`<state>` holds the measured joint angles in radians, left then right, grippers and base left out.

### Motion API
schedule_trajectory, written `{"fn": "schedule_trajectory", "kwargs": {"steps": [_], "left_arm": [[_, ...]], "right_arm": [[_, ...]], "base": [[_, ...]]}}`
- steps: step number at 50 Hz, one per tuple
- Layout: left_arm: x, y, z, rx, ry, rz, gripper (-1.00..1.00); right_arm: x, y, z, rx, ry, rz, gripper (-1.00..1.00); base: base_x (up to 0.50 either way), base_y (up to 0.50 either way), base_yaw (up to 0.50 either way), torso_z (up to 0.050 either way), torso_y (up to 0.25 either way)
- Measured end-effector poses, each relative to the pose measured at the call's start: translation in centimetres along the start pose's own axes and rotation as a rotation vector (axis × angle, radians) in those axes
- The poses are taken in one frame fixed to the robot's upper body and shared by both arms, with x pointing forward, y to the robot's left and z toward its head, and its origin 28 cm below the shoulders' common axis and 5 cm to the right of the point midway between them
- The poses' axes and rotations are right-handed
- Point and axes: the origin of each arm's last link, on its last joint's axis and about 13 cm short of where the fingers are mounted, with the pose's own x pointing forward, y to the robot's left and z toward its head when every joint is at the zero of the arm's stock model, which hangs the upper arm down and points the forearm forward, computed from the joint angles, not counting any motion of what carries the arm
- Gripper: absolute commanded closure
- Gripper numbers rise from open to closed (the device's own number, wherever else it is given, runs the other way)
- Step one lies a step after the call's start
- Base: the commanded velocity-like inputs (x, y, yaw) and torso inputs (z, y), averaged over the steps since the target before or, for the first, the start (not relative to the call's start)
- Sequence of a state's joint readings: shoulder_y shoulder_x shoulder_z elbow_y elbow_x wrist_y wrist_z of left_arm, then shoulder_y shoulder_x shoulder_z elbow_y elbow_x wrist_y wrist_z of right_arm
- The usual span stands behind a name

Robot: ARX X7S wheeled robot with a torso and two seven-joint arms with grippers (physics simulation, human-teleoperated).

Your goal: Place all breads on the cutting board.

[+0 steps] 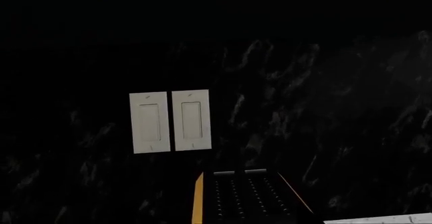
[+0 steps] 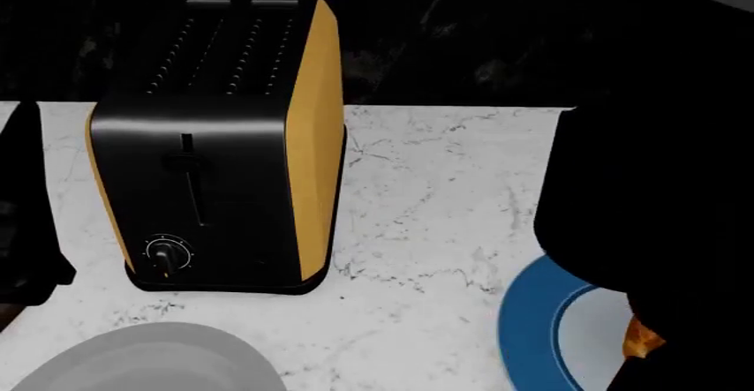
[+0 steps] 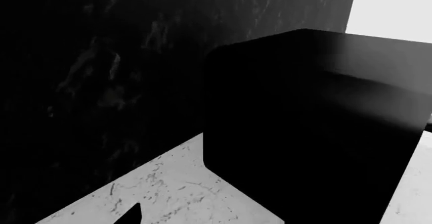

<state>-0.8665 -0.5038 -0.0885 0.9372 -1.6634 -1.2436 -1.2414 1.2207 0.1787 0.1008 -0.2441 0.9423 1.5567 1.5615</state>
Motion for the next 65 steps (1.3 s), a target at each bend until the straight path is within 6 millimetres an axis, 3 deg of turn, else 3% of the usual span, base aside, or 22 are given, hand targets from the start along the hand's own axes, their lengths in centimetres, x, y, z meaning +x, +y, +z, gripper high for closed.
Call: {"fn": "schedule_trajectory", "kwargs": {"steps": [25, 65], "left_arm": [[0.0, 0.0, 0.0, 0.002, 0.001, 0.005, -1.00], [0.1, 0.2, -0.2, 0.003, 0.005, 0.021, -1.00]], "right_arm": [[1.2, 0.4, -2.8, 0.063, 0.228, -0.127, -1.00], [1.4, 0.0, -8.5, 0.044, 0.448, -0.099, -1.00]], "base": [[0.00, 0.00, 0.00, 0.000, 0.000], [0.00, 0.00, 0.00, 0.000, 0.000]]}}
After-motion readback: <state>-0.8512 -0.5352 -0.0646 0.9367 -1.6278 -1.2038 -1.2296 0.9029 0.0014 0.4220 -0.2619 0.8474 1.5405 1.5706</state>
